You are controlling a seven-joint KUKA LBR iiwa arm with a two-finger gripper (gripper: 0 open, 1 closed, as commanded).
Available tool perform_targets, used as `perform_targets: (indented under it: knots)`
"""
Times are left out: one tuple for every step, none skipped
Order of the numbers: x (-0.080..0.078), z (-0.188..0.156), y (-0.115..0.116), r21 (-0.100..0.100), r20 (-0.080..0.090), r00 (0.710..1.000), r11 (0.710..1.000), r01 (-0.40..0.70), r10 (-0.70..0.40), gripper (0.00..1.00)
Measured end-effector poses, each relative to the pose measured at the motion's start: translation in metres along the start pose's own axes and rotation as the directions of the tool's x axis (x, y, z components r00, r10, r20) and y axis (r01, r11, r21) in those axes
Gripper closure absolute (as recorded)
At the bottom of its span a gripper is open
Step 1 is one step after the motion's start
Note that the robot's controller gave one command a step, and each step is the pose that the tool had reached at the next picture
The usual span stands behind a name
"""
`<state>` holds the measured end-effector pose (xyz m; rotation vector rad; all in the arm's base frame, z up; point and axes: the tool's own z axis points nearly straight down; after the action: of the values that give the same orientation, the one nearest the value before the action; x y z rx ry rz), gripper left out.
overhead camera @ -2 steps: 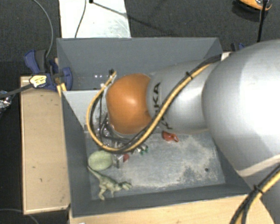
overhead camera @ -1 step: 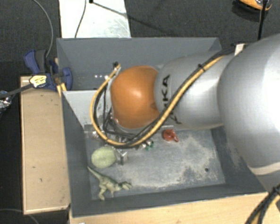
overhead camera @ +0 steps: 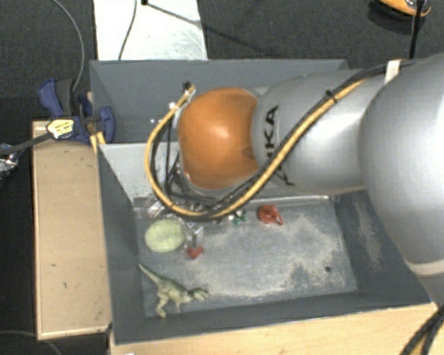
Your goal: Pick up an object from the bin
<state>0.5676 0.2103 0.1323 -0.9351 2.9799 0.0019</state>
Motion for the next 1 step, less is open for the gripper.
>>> perform_targets:
  knots:
    - [-0.0059, 0.0463, 0.0100, -0.004, -0.008, 1.000, 1.000, 0.011, -0.011, 1.00]
